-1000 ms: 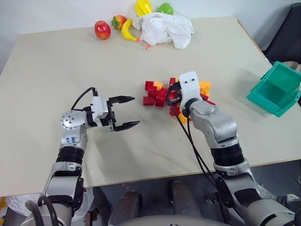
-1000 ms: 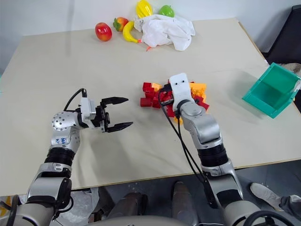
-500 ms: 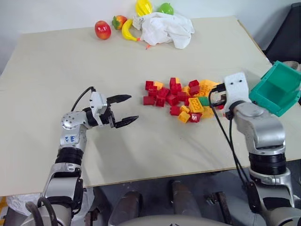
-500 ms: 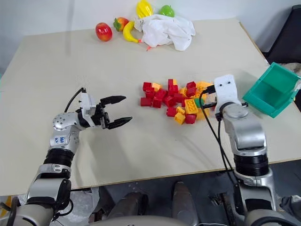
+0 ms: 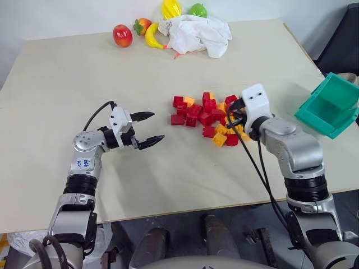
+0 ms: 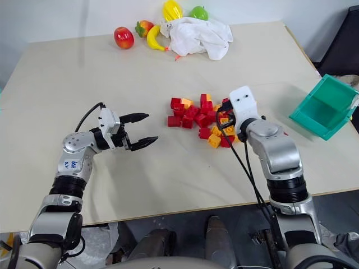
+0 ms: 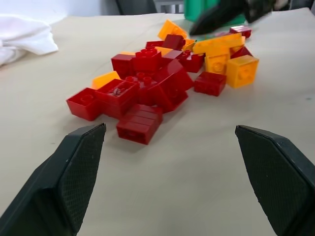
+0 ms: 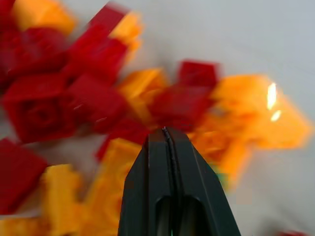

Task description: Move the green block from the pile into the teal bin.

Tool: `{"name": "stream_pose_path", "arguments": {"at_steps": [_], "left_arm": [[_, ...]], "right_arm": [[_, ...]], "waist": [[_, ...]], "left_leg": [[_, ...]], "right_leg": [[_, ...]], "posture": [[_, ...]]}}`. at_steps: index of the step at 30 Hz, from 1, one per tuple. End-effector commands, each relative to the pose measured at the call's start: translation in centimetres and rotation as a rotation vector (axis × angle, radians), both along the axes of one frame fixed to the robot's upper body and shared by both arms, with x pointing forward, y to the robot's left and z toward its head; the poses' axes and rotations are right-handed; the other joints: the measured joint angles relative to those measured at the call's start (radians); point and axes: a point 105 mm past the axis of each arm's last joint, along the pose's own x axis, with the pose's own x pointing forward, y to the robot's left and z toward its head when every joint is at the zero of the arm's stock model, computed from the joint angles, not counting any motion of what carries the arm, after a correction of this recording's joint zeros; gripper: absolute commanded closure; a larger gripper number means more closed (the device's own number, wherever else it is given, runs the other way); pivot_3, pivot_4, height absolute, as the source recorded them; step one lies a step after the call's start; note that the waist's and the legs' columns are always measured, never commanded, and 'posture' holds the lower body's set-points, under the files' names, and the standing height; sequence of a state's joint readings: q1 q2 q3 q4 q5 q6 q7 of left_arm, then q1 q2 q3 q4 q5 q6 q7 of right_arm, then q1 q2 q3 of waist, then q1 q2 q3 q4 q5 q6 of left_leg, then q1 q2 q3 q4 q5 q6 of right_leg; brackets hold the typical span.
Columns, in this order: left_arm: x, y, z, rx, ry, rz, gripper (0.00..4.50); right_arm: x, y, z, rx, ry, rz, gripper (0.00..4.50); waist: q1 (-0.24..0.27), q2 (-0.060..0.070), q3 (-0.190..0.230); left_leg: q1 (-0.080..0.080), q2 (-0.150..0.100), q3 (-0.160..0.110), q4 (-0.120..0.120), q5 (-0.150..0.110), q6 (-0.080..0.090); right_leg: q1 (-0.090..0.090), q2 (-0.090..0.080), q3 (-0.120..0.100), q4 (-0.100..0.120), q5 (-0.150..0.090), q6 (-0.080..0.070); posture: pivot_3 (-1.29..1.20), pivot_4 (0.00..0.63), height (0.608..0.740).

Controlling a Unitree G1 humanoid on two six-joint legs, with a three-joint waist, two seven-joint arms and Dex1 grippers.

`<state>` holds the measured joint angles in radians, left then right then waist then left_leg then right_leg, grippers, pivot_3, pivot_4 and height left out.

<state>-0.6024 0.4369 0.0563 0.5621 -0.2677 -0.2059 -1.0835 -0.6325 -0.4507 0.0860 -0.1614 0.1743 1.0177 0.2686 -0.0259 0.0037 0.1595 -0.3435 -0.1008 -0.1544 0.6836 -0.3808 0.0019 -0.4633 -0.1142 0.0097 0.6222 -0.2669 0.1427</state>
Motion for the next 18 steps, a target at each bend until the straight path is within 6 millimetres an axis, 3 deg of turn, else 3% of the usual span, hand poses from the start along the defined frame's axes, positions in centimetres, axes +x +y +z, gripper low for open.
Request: {"name": "stream_pose_path", "arguments": {"at_steps": [1,5,9,11,14,18], "left_arm": [[0.2,-0.4,0.5,0.045,-0.024,-0.011,0.0],[0.6,-0.6,0.4,0.054,-0.013,-0.006,0.0],[0.8,-0.8,0.5,0.052,-0.005,-0.004,0.0],[0.8,-1.0,0.6,0.041,-0.007,-0.014,0.0],[0.9,-1.3,0.6,0.032,0.003,-0.024,0.0],[1.0,-1.7,1.0,0.014,0.008,-0.047,0.0]], "right_arm": [[-0.3,1.2,0.5,-0.022,-0.012,0.079,4.48],[-3.0,3.6,0.0,-0.009,0.085,0.272,4.48],[-5.7,4.4,0.0,0.044,0.141,0.409,4.48],[-6.3,4.2,0.5,0.066,0.136,0.426,4.48],[-6.7,3.5,2.9,0.149,0.049,0.439,4.48],[-7.8,1.2,5.4,0.205,-0.02,0.437,4.48]], "waist": [[-0.001,0.0,0.0],[0.0,0.0,0.0],[0.002,0.0,0.0],[0.002,0.0,0.0],[0.003,0.0,0.0],[0.014,0.0,0.0]], "left_leg": [[0.0,0.0,0.0,0.0,0.0,0.0],[-0.001,0.0,0.0,0.0,0.0,0.0],[-0.001,0.0,-0.001,0.0,0.0,0.0],[-0.001,0.0,-0.001,0.0,0.0,0.0],[-0.002,0.0,-0.001,0.001,0.0,0.0],[-0.001,0.0,-0.001,0.001,0.0,0.0]], "right_leg": [[0.0,0.0,0.0,0.0,0.0,0.0],[0.0,0.0,0.0,0.0,0.0,0.0],[0.0,0.0,-0.001,-0.001,0.0,0.0],[0.0,0.0,-0.001,-0.001,0.0,0.001],[0.0,0.0,-0.001,-0.001,0.001,0.001],[0.0,0.0,-0.001,-0.001,0.001,0.001]], "posture": [[0.0,0.15,0.74],[0.0,0.15,0.74],[0.0,0.15,0.74],[0.0,0.15,0.74],[0.0,0.15,0.74],[0.0,0.15,0.74]]}}
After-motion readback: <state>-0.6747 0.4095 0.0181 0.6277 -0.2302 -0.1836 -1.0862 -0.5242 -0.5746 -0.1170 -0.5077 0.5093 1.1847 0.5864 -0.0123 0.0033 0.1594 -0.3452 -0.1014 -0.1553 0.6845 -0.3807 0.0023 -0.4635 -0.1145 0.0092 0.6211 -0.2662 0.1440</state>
